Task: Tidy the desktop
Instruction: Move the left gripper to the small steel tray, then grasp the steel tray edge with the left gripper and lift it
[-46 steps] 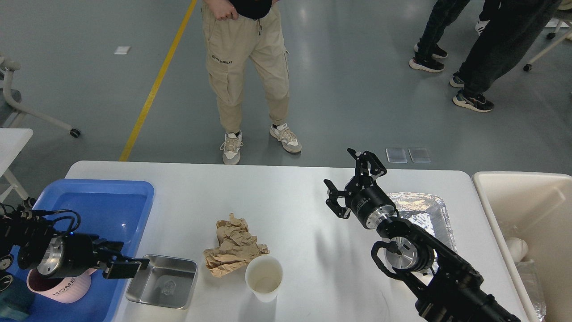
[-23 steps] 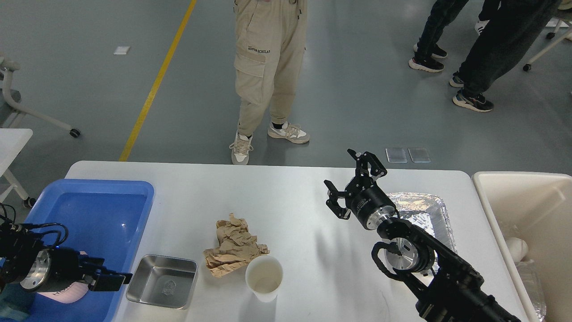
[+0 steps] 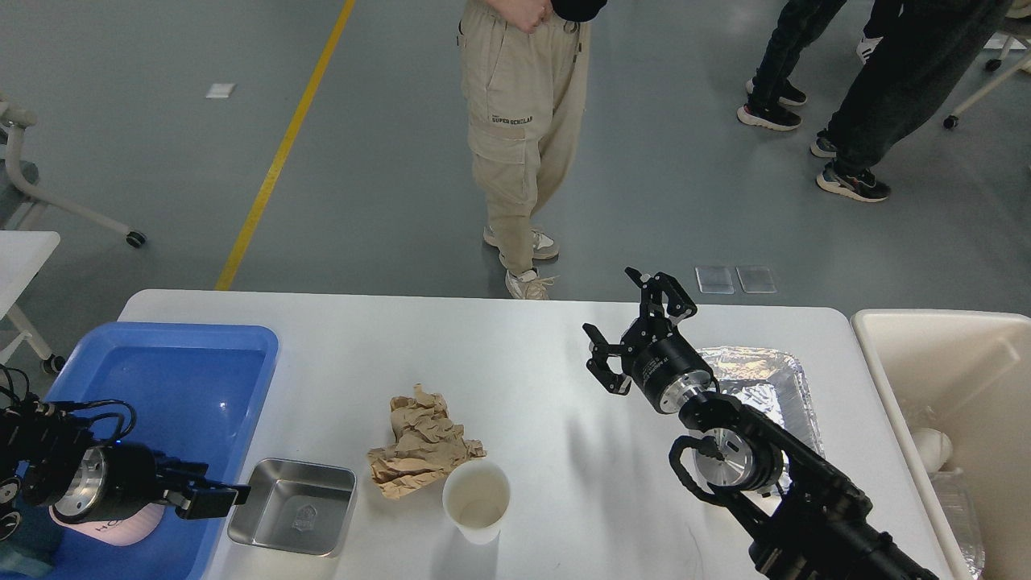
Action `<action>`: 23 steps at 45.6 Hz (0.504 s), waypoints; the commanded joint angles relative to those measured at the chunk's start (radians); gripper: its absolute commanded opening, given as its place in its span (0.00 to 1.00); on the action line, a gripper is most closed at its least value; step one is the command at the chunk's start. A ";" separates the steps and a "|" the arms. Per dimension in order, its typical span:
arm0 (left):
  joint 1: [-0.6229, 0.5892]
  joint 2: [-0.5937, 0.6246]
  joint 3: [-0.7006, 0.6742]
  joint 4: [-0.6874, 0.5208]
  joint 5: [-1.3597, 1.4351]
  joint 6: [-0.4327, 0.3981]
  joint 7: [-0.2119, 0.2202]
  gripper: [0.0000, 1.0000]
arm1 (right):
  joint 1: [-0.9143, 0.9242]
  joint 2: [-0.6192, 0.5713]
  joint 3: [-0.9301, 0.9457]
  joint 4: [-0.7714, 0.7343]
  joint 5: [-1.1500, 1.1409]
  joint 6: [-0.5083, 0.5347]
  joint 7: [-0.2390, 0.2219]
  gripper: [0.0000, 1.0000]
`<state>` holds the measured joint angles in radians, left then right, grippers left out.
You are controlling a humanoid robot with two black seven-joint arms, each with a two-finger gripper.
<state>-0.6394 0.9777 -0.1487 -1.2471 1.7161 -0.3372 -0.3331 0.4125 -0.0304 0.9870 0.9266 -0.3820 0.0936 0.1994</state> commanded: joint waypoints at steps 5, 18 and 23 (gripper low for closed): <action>0.000 -0.014 0.000 0.014 0.002 0.003 -0.009 0.72 | -0.004 -0.002 0.001 0.000 0.000 0.000 0.000 1.00; 0.009 -0.033 0.001 0.041 0.003 0.006 -0.010 0.64 | -0.004 -0.003 0.001 0.001 0.000 0.000 0.000 1.00; 0.017 -0.040 0.000 0.049 0.003 0.006 -0.012 0.56 | -0.008 -0.003 0.001 0.006 0.000 0.000 0.000 1.00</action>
<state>-0.6297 0.9457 -0.1474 -1.2064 1.7192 -0.3313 -0.3433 0.4072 -0.0336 0.9880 0.9294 -0.3820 0.0936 0.1994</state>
